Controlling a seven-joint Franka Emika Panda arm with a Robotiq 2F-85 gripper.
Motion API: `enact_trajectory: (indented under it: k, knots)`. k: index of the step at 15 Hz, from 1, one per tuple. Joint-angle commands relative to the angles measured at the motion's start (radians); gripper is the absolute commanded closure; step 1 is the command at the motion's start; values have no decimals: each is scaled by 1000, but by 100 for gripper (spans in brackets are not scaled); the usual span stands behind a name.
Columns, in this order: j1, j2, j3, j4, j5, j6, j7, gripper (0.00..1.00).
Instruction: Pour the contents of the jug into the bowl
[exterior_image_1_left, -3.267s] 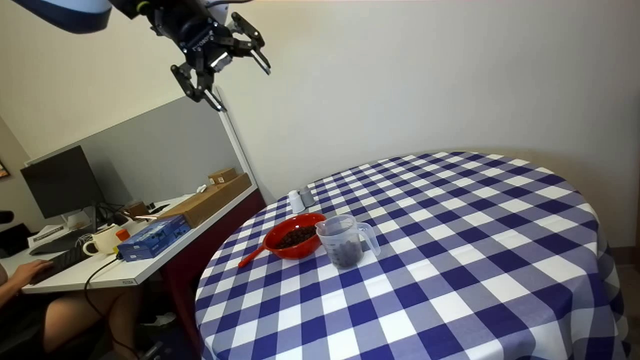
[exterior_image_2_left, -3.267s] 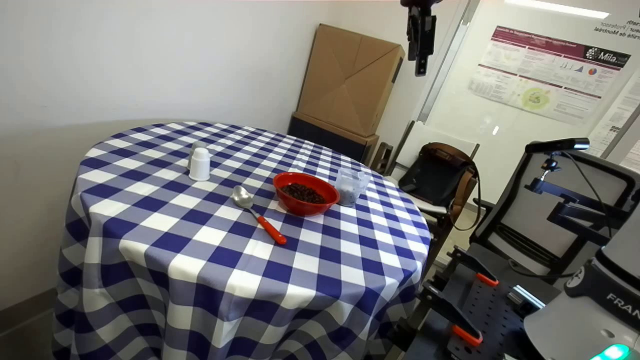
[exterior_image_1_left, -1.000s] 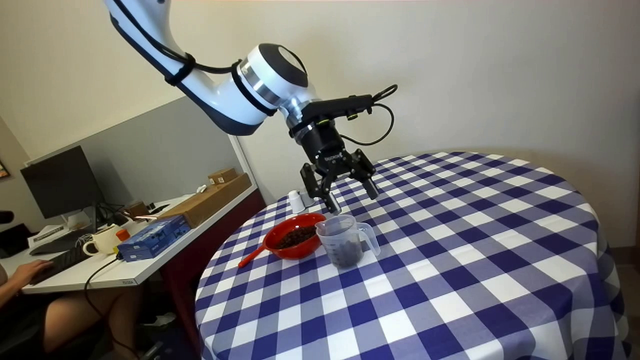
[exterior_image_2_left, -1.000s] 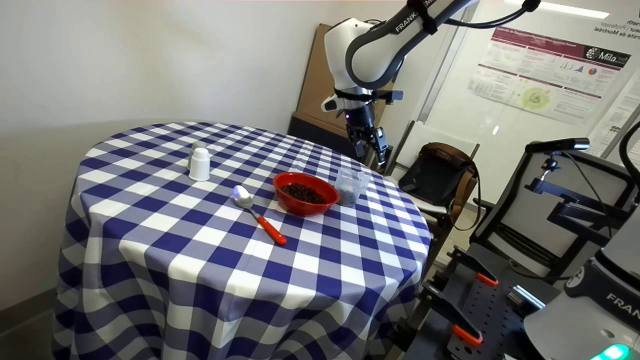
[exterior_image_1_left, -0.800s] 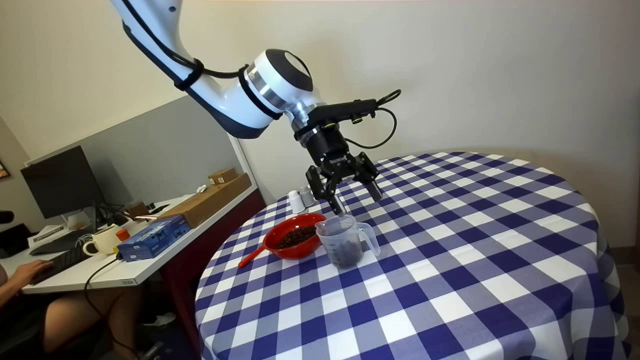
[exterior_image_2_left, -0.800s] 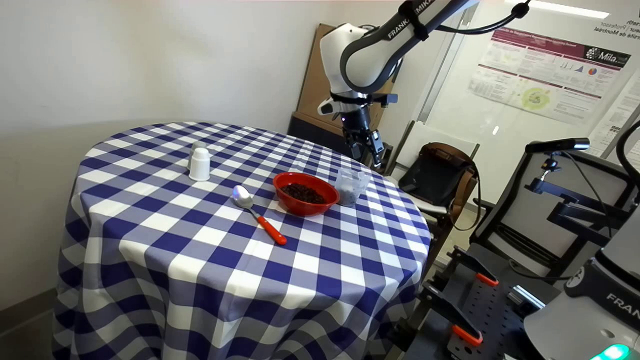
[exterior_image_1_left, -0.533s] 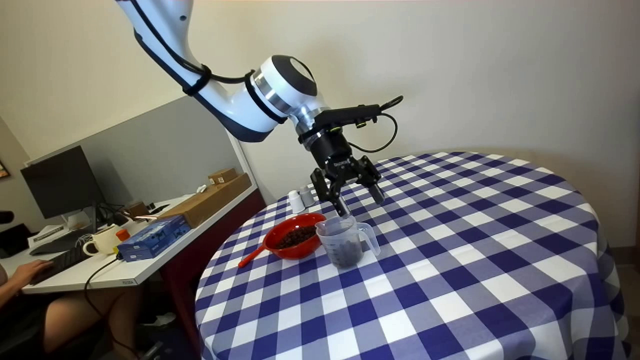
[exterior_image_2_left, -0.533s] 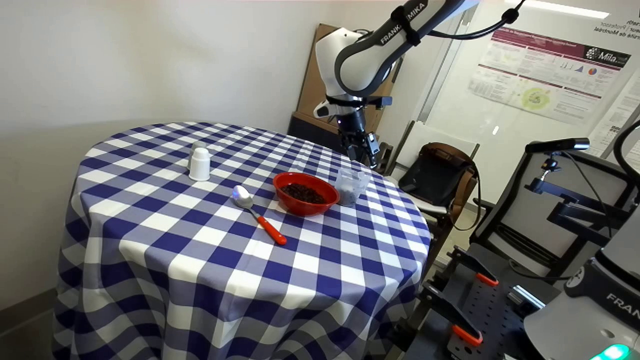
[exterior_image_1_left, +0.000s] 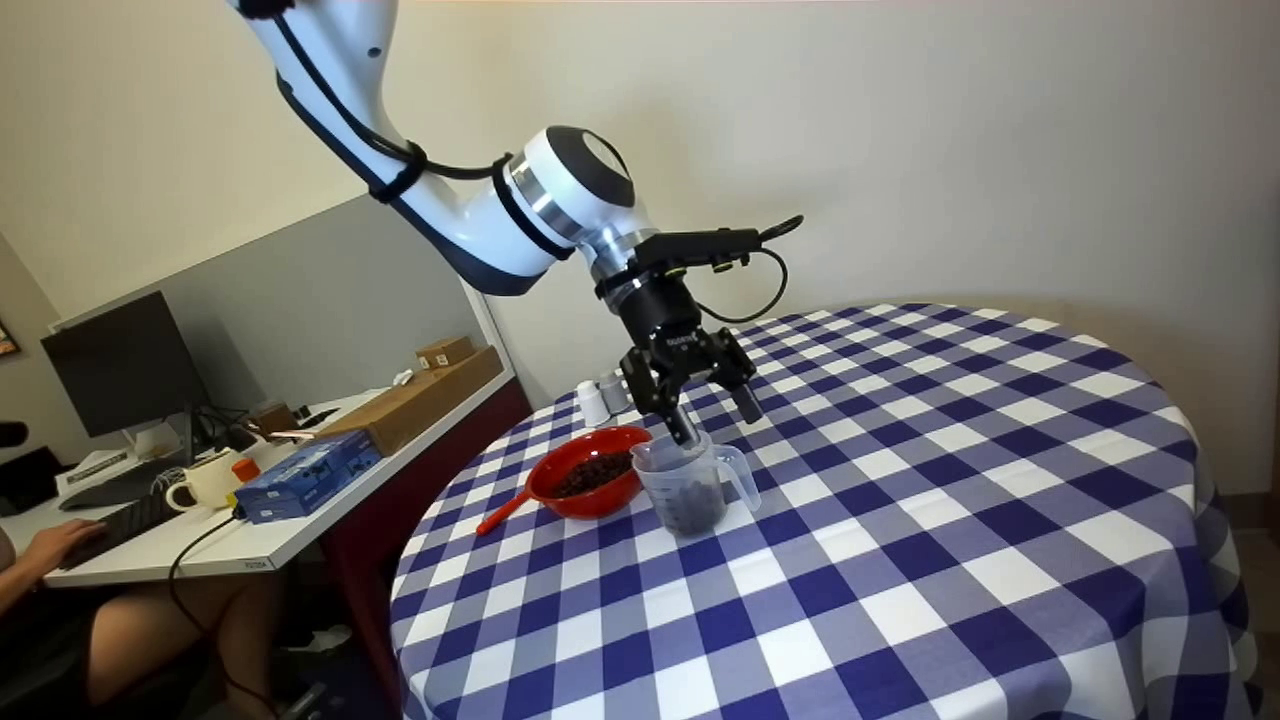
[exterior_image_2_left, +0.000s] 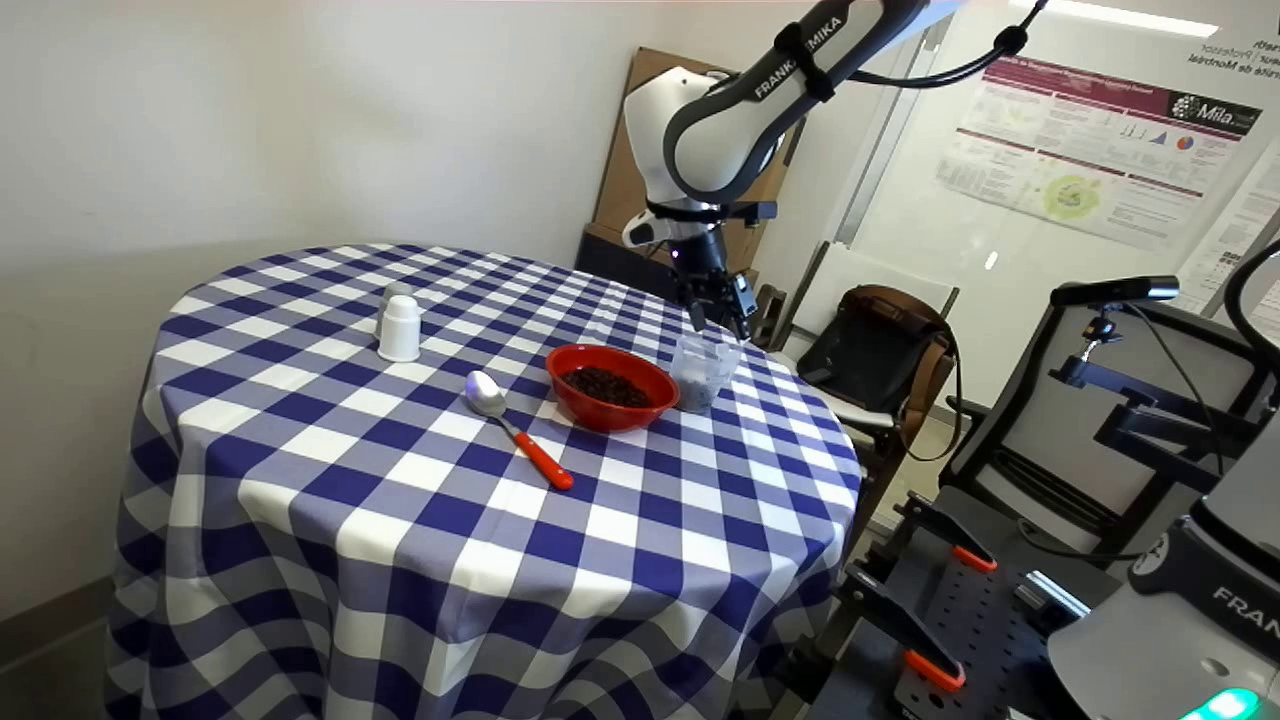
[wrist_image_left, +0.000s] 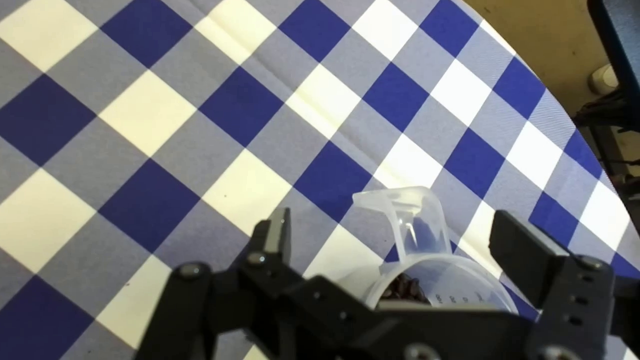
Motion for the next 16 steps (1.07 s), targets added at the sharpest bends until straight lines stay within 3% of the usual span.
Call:
enact_trajectory:
  k: [1,9,16]
  knots:
    - [-26,-5,9,-12,10,32,-39,0]
    - [-66,-6,29,-63,59,133,-133,0]
    - [-121,-28,39,-104,199,237,-287,0]
